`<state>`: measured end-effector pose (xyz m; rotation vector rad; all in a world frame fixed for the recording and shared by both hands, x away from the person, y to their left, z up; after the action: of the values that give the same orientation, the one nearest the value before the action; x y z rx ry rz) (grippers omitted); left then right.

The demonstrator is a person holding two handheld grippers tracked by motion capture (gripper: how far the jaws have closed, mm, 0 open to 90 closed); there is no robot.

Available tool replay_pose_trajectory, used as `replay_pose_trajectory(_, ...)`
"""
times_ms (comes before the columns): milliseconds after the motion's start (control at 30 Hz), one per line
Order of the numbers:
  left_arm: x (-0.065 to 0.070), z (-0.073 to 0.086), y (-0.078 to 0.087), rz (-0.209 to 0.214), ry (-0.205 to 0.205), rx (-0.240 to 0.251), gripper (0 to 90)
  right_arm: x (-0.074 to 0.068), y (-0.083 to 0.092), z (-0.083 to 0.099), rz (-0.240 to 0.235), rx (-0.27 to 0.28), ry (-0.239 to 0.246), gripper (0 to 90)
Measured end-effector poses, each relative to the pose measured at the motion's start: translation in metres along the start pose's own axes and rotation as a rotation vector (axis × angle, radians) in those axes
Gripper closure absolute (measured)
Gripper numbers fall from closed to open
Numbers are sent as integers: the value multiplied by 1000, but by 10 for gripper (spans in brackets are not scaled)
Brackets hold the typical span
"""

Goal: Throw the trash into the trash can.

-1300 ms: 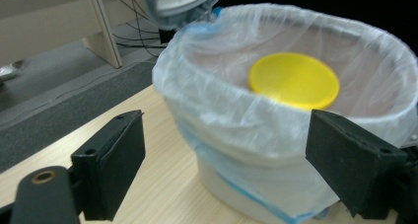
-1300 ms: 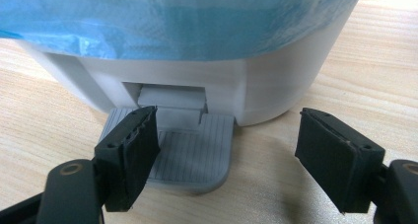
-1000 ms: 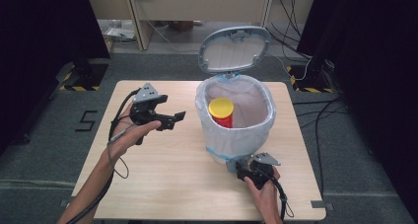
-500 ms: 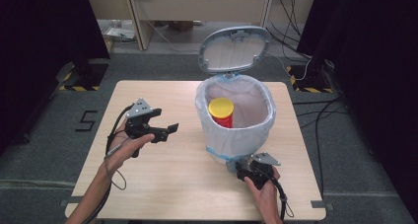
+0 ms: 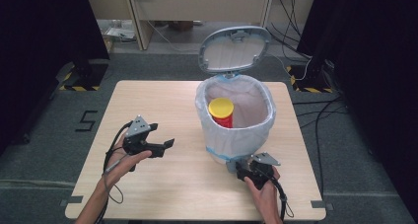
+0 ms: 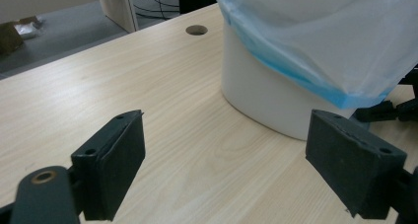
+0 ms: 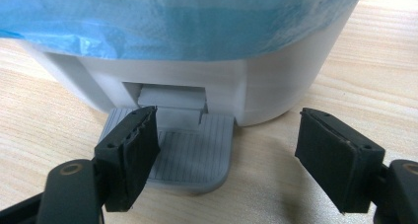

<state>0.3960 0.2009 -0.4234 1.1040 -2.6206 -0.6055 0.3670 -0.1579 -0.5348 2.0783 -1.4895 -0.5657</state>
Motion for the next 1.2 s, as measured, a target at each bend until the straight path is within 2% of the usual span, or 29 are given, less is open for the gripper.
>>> replay_pose_trajectory(333, -4, 21, 3, -18, 28, -3, 147, 0, 0, 0, 0, 0, 1, 243)
replay_pose_trajectory(767, -8, 57, -4, -32, 50, -44, 147, 0, 0, 0, 0, 0, 1, 243)
replay_pose_trajectory(1033, -11, 86, -11, -45, 56, -117, 147, 0, 0, 0, 1, 1, 4, 243)
replay_pose_trajectory(1200, -11, 95, -14, -43, 51, -151, 147, 0, 0, 0, 1, 2, 6, 243)
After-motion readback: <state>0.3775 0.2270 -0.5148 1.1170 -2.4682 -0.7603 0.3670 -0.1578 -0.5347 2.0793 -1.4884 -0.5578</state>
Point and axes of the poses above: each handheld gripper's, and its own axes: y roughly backward along the jaws, z roughly out of its underside, x roughly to its right, the point moved 3 cm from there along -y, roughly forward along the jaws, and after that the axes turned 2 degrees about z, right-handed, at the moved point
